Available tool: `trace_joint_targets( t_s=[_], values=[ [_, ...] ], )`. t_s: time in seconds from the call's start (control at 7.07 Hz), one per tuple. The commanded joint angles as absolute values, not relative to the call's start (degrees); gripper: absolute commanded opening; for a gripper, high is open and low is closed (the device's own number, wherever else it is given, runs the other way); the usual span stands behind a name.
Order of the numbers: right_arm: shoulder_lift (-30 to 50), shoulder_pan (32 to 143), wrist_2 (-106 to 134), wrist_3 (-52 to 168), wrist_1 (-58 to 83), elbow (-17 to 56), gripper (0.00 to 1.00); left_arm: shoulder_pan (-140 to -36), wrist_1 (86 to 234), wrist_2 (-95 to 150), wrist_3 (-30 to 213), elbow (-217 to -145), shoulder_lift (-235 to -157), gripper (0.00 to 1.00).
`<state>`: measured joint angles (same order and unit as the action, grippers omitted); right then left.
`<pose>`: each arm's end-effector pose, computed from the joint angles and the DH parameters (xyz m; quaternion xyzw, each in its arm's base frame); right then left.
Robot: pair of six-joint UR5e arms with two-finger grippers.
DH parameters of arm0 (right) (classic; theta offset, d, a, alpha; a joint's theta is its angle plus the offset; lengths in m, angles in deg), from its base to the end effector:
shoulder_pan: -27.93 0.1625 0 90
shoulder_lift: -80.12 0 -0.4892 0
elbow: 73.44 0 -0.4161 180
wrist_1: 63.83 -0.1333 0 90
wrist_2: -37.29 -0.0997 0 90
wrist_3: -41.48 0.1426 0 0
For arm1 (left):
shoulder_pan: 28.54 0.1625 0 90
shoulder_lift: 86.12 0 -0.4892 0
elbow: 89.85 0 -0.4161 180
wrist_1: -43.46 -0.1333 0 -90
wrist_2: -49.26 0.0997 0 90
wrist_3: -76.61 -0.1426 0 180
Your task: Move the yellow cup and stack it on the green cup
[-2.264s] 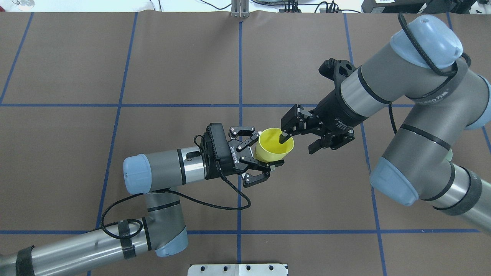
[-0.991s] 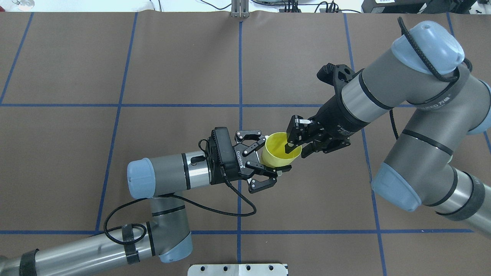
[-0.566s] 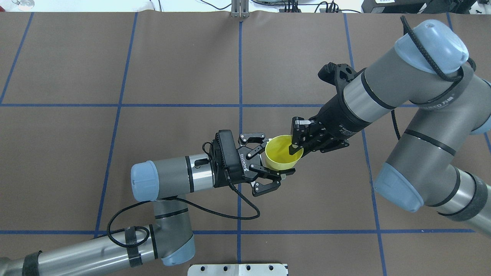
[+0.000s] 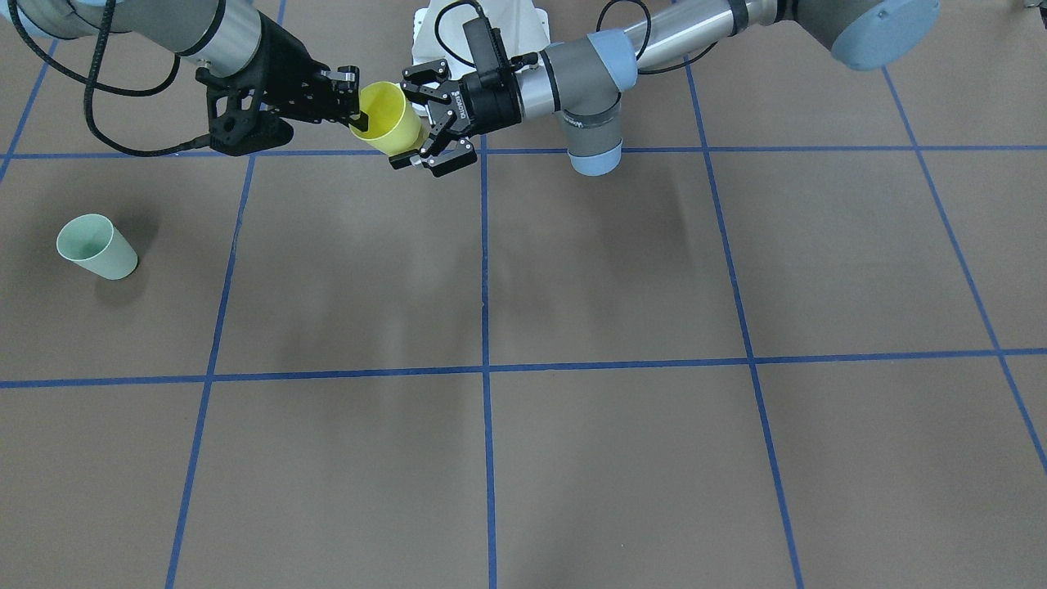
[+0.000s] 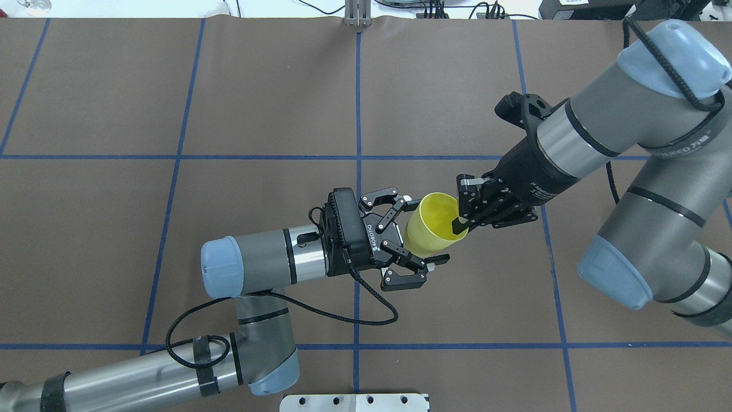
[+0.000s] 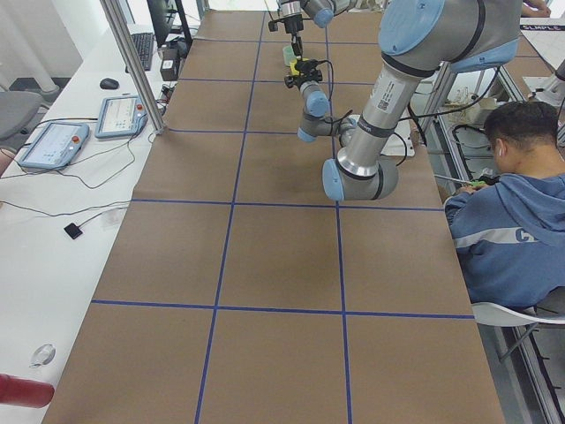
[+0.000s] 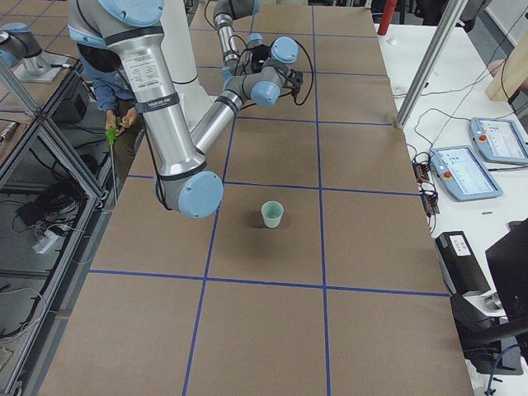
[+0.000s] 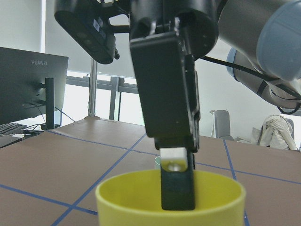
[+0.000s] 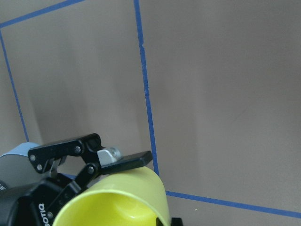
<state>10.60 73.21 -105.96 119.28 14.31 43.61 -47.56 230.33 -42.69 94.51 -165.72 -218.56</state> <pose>-0.3920 -0.4229 0.2715 -0.1284 -0.5755 0.0083 0.8076 0.6724 -0.3677 0.1626 0.6283 0.6271 0.2192 0.4050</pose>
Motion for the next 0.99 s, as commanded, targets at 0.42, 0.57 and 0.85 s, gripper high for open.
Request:
trace_joint_targets(
  t_s=[0.42,0.57,0.85],
  values=[
    [-4.4,88.4,-103.2,119.3,14.5,48.0,0.0,-47.9,230.1,-37.4,97.2,-166.8,-218.1,0.99],
    [-10.5,88.4,-95.8,119.2,14.5,49.6,0.0,-48.3,230.1,-37.2,97.5,-166.6,-218.0,0.99],
    [-19.8,90.5,-93.0,108.3,14.6,48.9,0.0,-49.1,229.7,-33.3,99.7,-166.3,-217.0,0.99]
  ],
)
